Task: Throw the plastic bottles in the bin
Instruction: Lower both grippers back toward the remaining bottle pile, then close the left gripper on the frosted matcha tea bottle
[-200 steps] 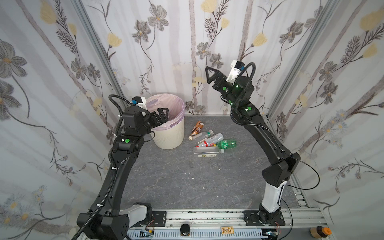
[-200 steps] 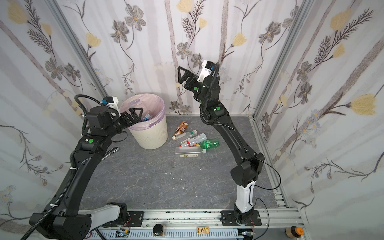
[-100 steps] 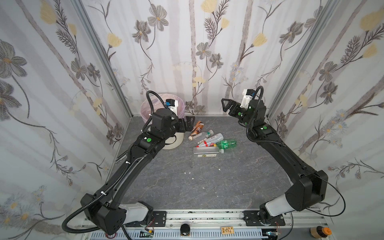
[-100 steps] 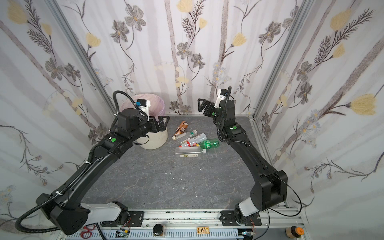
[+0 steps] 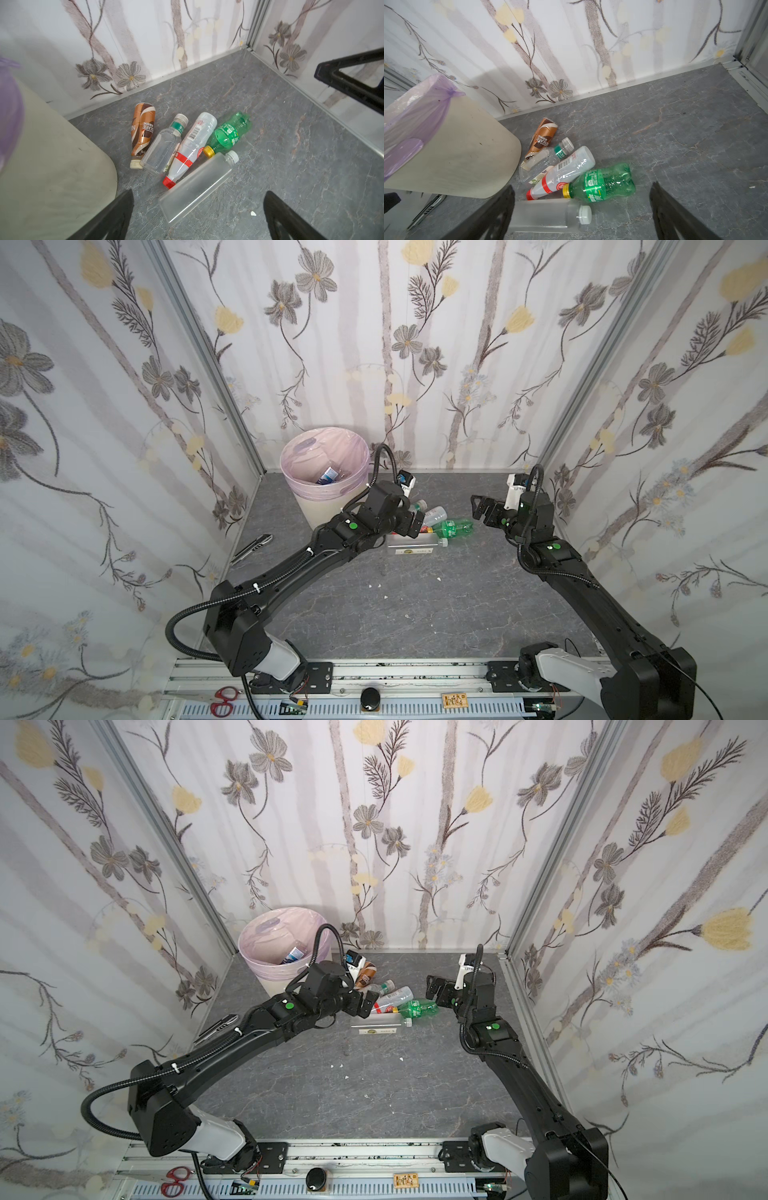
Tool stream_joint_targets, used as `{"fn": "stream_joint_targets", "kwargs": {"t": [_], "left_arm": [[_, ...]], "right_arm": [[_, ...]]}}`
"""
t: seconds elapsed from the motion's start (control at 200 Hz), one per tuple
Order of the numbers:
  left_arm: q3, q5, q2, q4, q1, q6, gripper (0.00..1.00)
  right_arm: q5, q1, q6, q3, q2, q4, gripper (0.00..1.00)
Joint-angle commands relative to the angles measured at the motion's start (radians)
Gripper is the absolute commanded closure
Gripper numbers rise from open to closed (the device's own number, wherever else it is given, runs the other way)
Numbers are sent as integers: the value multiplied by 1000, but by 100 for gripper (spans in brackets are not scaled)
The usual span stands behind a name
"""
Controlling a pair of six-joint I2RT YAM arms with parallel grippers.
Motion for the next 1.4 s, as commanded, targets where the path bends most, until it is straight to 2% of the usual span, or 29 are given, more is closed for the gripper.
{"fn": "stream_joint_targets", "kwargs": {"t": [0.0,0.1,0.2,0.435,0.754,1.049,1.394], "left_arm": [[4,-51,63,-29,-18,64,0],[24,-80,141,-66,-43,82,0],[28,-61,207,-82,-49,93,0],[81,-134,350,-122,-49,104,0],[127,-142,469,-128,-49,165,2],[155,-108,511,-138,-44,170,7],[132,-33,512,-149,-46,154,17]], "right_arm": [[1,-10,-12,-58,-25,-7,0],[-27,-16,6,-108,-36,-7,0],[-76,-18,28,-162,-39,-5,0],[-139,-17,66,-265,-59,43,0],[-154,-18,70,-299,-85,47,0],[-145,-26,69,-300,-87,47,0],[-142,-33,76,-284,-79,51,0]]}}
